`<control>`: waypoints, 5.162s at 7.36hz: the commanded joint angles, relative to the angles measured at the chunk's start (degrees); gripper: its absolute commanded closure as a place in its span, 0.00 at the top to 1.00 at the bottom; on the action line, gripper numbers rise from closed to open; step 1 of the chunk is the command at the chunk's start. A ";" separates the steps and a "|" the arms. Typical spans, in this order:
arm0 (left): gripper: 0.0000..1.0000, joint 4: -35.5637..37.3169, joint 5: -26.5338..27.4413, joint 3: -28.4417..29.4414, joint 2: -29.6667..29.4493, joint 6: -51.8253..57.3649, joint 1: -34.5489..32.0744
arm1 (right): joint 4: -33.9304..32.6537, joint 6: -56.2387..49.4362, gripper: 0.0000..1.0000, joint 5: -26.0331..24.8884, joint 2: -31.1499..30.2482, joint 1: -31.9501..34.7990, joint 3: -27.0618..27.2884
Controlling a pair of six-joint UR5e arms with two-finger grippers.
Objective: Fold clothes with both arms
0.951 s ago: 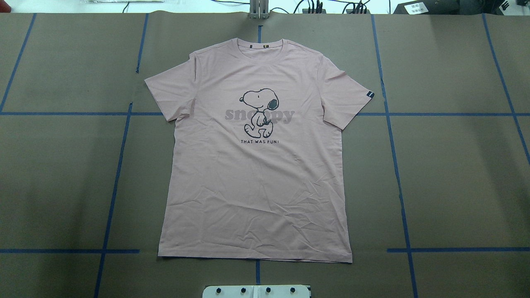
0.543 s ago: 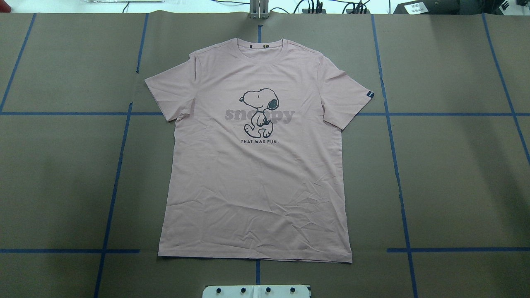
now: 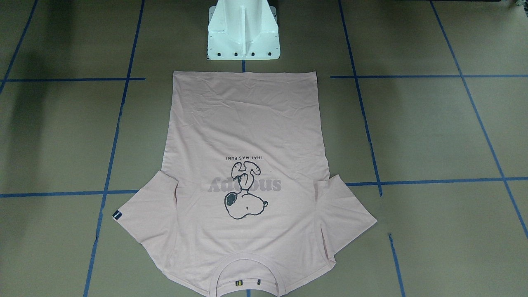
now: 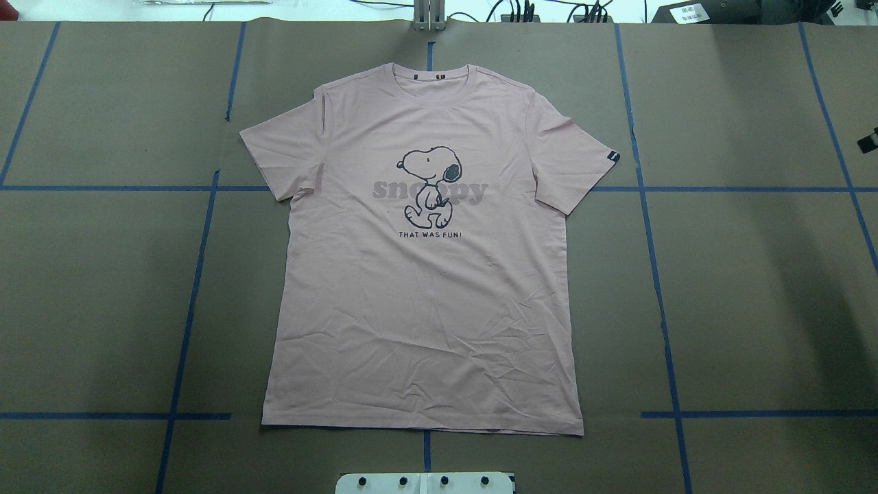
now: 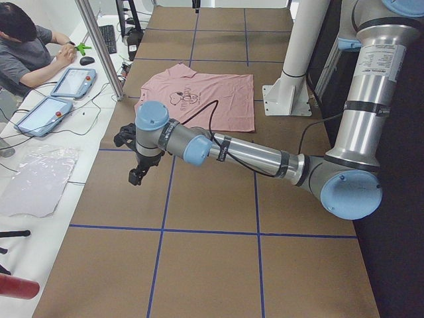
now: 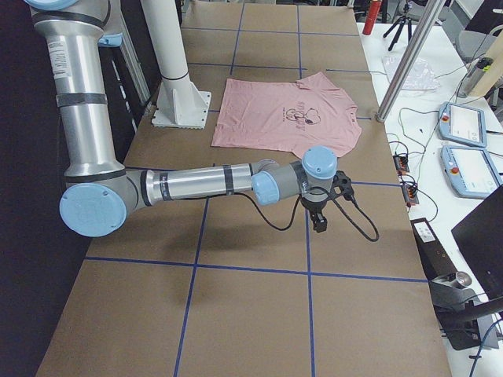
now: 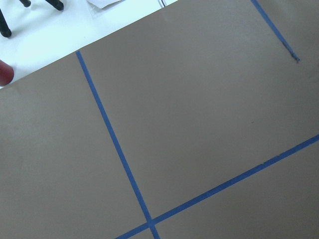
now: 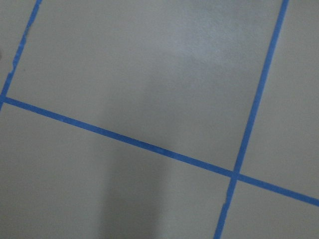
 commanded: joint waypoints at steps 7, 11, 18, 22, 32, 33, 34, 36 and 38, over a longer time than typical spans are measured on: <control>1.00 -16.37 0.98 7.82 -3.58 -21.82 12.42 | 19.30 36.37 1.00 -17.24 22.62 -24.55 -20.88; 1.00 -16.55 0.72 7.65 -3.93 -22.48 12.61 | 19.52 40.18 1.00 -22.07 23.33 -28.25 -22.23; 1.00 -16.55 0.45 7.21 -4.02 -23.01 12.52 | 19.70 39.66 0.02 -22.18 23.60 -28.26 -22.06; 0.99 -16.55 0.45 7.12 -4.20 -23.44 12.52 | 19.78 40.18 0.00 -22.01 25.35 -28.18 -21.80; 0.99 -16.64 0.45 6.42 -4.55 -23.53 12.34 | 19.70 48.09 0.00 -33.08 41.43 -36.09 -29.17; 0.99 -16.64 0.45 6.42 -4.55 -23.53 12.34 | 19.70 48.09 0.00 -33.17 42.75 -36.09 -30.48; 0.99 -16.64 0.45 6.33 -4.55 -23.53 12.34 | 19.78 48.09 0.00 -33.69 44.15 -36.09 -31.80; 0.99 -16.55 0.45 5.20 -4.72 -25.11 12.34 | 19.79 48.09 0.00 -34.05 44.78 -36.09 -32.52; 0.99 -16.55 0.45 5.36 -4.81 -25.29 12.52 | 19.87 48.18 1.00 -34.22 44.78 -36.35 -32.43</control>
